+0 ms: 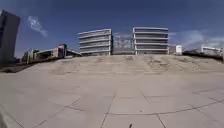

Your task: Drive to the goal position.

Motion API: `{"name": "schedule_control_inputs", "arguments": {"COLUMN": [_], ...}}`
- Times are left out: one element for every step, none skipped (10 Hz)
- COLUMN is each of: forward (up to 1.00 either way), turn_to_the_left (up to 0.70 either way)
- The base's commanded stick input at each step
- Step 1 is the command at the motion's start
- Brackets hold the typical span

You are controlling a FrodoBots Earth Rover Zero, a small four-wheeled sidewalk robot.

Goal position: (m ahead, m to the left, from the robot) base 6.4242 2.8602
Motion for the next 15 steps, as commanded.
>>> {"name": "schedule_control_inputs", "arguments": {"forward": [0.7,0.7,0.7,0.7,0.7,0.7,0.7,0.7,0.7,0.7,0.7,0.7,0.7,0.7,0.7], "turn_to_the_left": [-0.01,-0.01,-0.01,-0.01,-0.01,-0.01,-0.01,-0.01,-0.01,-0.01,0.03,0.07,0.29,0.32,0.33]}}
